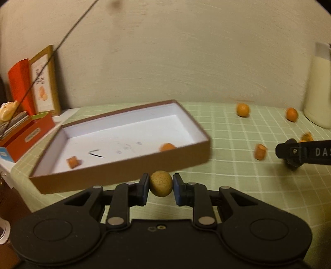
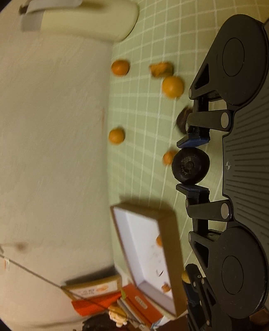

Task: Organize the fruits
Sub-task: 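Grasp the dark brown chestnut with the right tool, then carry the tan ball in the left tool and chestnut in the right tool over the box, then open both tools to drop the tan ball and chestnut into the box, then move both tools back toward the remaining fruits on the table, then close the left tool on the orange cylindrical chunk, then grasp the dark brown chestnut with the right tool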

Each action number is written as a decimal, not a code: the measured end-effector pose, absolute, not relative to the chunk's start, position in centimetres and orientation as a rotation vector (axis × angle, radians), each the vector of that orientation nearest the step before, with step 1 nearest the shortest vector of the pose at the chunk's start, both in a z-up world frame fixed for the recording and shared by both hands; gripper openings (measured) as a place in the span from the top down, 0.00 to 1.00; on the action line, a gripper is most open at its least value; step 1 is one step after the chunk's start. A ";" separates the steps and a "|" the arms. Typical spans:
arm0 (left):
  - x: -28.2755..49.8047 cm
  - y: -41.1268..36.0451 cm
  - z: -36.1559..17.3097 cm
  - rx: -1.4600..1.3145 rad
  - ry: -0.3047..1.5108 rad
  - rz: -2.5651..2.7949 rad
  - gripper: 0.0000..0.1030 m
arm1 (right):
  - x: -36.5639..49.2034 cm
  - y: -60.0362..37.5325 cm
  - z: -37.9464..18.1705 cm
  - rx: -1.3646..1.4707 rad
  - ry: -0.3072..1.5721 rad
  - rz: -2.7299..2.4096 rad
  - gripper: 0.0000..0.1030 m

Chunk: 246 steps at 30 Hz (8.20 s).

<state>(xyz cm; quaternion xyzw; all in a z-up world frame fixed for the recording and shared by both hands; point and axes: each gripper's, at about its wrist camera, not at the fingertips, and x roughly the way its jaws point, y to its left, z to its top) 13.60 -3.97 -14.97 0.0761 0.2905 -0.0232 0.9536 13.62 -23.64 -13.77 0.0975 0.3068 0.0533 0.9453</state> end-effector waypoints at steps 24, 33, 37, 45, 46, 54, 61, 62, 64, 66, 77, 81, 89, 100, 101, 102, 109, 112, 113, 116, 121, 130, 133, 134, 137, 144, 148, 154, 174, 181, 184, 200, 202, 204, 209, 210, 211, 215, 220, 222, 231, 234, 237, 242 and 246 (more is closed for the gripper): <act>16.8 6.6 -10.8 0.103 0.549 0.134 0.86 | 19.4 -14.3 -10.7 0.154 0.574 0.279 0.64; 19.0 9.0 -11.3 0.079 0.564 0.178 0.86 | 22.6 -12.7 -11.3 0.144 0.582 0.275 0.64; 19.7 9.2 -11.6 0.083 0.573 0.172 0.86 | 23.7 -12.5 -11.6 0.144 0.587 0.270 0.64; 21.3 9.9 -12.5 0.077 0.599 0.175 0.86 | 25.8 -12.4 -13.2 0.159 0.618 0.251 0.64; 21.5 10.0 -12.5 0.078 0.601 0.176 0.86 | 26.0 -12.3 -13.2 0.159 0.619 0.248 0.64; 23.0 10.4 -13.2 0.082 0.617 0.183 0.86 | 27.3 -12.1 -13.8 0.165 0.632 0.235 0.64; 24.1 10.4 -13.6 0.080 0.636 0.186 0.82 | 28.1 -11.6 -14.2 0.163 0.641 0.233 0.64; 24.1 10.4 -13.7 0.083 0.641 0.192 0.73 | 28.3 -11.5 -14.2 0.159 0.650 0.233 0.64; 24.1 10.2 -13.6 0.090 0.637 0.208 0.43 | 28.5 -11.5 -14.4 0.162 0.660 0.219 0.50; 23.6 9.9 -13.1 0.112 0.597 0.234 0.24 | 28.1 -11.7 -14.1 0.179 0.629 0.218 0.18; 22.8 9.2 -11.8 0.125 0.557 0.221 0.15 | 27.3 -13.0 -12.4 0.232 0.567 0.194 0.12; 22.4 9.1 -11.6 0.119 0.552 0.230 0.09 | 26.9 -13.5 -12.0 0.233 0.553 0.169 0.04; 21.7 9.1 -11.1 0.113 0.543 0.258 0.06 | 26.2 -13.9 -11.7 0.231 0.552 0.156 0.00; 20.9 9.0 -10.2 0.109 0.531 0.271 0.06 | 25.6 -13.7 -11.2 0.223 0.557 0.178 0.00; 20.7 9.0 -9.9 0.110 0.524 0.268 0.06 | 25.4 -13.7 -11.0 0.223 0.553 0.182 0.00; 20.4 8.9 -9.6 0.108 0.517 0.263 0.06 | 25.1 -13.8 -10.7 0.224 0.545 0.184 0.00; 18.8 7.2 -8.3 0.094 0.500 0.206 0.06 | 22.7 -16.3 -9.0 0.267 0.518 0.177 0.00; 17.8 5.7 -8.1 0.124 0.493 0.164 0.06 | 21.1 -18.1 -8.4 0.279 0.514 0.150 0.00; 17.4 5.1 -8.1 0.136 0.487 0.151 0.06 | 20.5 -18.7 -8.3 0.282 0.508 0.139 0.00; 16.6 3.4 -7.9 0.154 0.483 0.103 0.06 | 18.7 -20.9 -7.9 0.283 0.496 0.090 0.00; 15.4 0.0 -8.0 0.187 0.478 0.014 0.06 | 15.7 -24.7 -7.6 0.264 0.488 -0.014 0.00; 13.8 -7.2 -8.9 0.235 0.466 -0.209 0.11 | 10.2 -31.7 -7.6 0.285 0.451 -0.166 0.00; 13.7 -9.3 -9.5 0.244 0.480 -0.282 0.20 | 8.8 -33.1 -7.8 0.298 0.450 -0.189 0.00; 13.8 -10.1 -9.7 0.249 0.486 -0.305 0.22 | 8.5 -33.4 -7.9 0.298 0.452 -0.197 0.00; 13.8 -12.0 -10.8 0.272 0.502 -0.359 0.28 | 7.3 -34.5 -8.2 0.308 0.458 -0.212 0.00; 14.5 -15.4 -13.0 0.298 0.546 -0.420 0.38 | 5.4 -36.8 -9.3 0.330 0.459 -0.261 0.00; 15.8 -16.7 -14.2 0.299 0.570 -0.417 0.44 | 5.0 -37.5 -9.7 0.340 0.467 -0.267 0.00; 17.4 -17.5 -15.3 0.295 0.587 -0.390 0.44 | 5.0 -38.2 -10.2 0.366 0.482 -0.264 0.00; 20.1 -18.9 -17.7 0.255 0.657 -0.380 0.67 | 5.8 -38.7 -10.8 0.398 0.492 -0.244 0.00; 20.2 -19.0 -17.9 0.246 0.656 -0.396 0.81 | 6.0 -38.5 -11.0 0.395 0.502 -0.240 0.00; 20.1 -19.2 -17.9 0.249 0.654 -0.396 0.87 | 6.1 -38.4 -11.1 0.394 0.507 -0.234 0.00; 19.1 -17.0 -17.7 0.228 0.673 -0.341 0.88 | 7.6 -36.2 -11.7 0.333 0.550 -0.183 0.00; 19.0 -16.5 -17.7 0.227 0.676 -0.329 0.88 | 8.1 -35.5 -12.0 0.319 0.559 -0.169 0.00; 18.9 -15.9 -17.6 0.224 0.679 -0.316 0.88 | 8.6 -34.9 -12.4 0.318 0.572 -0.149 0.00; 18.7 -14.4 -17.3 0.216 0.681 -0.291 0.88 | 10.1 -33.2 -13.3 0.320 0.613 -0.100 0.00; 18.7 -14.2 -17.3 0.214 0.683 -0.288 0.88 | 10.4 -32.8 -13.4 0.316 0.616 -0.091 0.00; 18.7 -13.9 -17.3 0.211 0.685 -0.285 0.88 | 10.6 -32.4 -13.5 0.311 0.620 -0.081 0.00; 18.6 -13.1 -17.1 0.205 0.688 -0.268 0.88 | 11.6 -30.7 -14.0 0.289 0.637 -0.055 0.01; 18.4 -12.2 -17.1 0.197 0.692 -0.248 0.88 | 12.8 -29.4 -15.0 0.285 0.682 -0.036 0.20; 18.4 -11.8 -17.1 0.193 0.695 -0.236 0.88 | 13.2 -29.1 -15.3 0.289 0.693 -0.035 0.20; 18.4 -10.1 -17.1 0.175 0.706 -0.193 0.88 | 15.1 -28.1 -16.4 0.301 0.733 -0.034 0.37; 18.3 -9.6 -17.1 0.173 0.706 -0.185 0.88 | 15.6 -28.0 -16.7 0.299 0.741 -0.043 0.38; 18.2 -9.2 -17.0 0.169 0.705 -0.177 0.88 | 16.0 -27.8 -16.9 0.296 0.747 -0.051 0.38; 18.3 -8.5 -17.0 0.160 0.708 -0.161 0.88 | 16.7 -27.5 -17.3 0.287 0.765 -0.073 0.58; 18.3 -7.9 -16.9 0.152 0.708 -0.152 0.88 | 16.9 -27.2 -17.4 0.281 0.764 -0.082 0.58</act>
